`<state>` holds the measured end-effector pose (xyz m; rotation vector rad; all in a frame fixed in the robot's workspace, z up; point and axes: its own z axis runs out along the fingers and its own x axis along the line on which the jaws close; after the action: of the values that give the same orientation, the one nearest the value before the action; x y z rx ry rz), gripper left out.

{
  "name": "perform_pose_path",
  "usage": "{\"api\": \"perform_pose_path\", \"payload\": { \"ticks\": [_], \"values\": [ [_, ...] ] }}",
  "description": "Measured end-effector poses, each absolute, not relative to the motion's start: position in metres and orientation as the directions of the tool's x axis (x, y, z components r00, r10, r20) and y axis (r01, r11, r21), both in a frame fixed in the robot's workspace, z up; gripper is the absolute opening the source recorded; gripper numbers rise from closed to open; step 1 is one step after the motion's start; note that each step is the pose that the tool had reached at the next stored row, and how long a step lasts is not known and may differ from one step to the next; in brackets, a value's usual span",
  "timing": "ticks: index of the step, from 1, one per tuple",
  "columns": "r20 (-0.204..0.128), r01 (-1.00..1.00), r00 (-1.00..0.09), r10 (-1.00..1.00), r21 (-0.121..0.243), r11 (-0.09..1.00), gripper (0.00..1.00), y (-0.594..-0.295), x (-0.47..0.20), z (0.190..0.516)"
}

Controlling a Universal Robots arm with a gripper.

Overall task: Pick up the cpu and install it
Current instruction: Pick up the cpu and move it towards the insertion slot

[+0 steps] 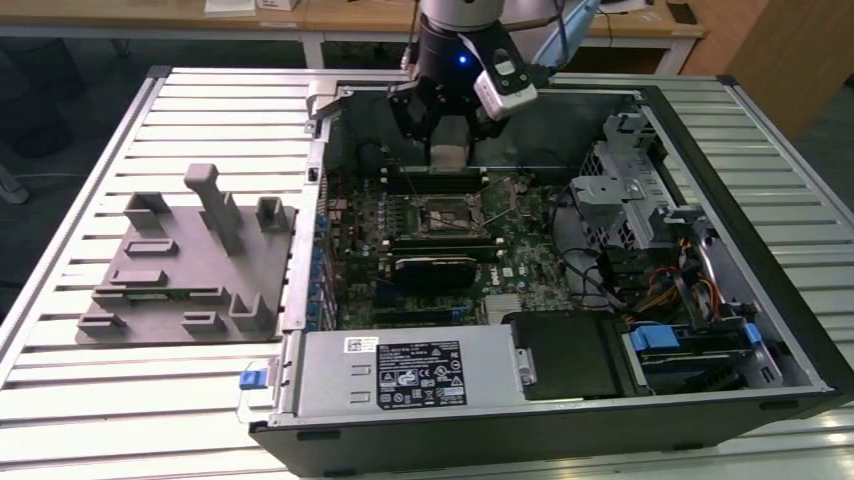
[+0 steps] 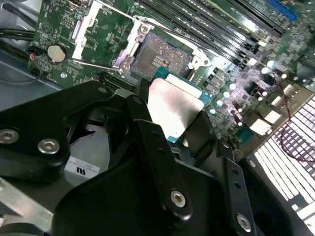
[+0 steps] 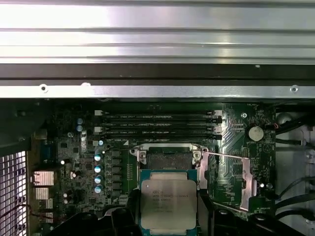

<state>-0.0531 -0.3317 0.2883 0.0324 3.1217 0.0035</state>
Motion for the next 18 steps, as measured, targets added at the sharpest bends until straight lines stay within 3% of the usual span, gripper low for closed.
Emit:
{"api": "perform_pose_path", "payload": {
  "ticks": [18],
  "values": [
    [-0.019,0.021,-1.0,0.021,0.002,1.0,0.55,-0.329,-0.042,0.257]
  ]
}}
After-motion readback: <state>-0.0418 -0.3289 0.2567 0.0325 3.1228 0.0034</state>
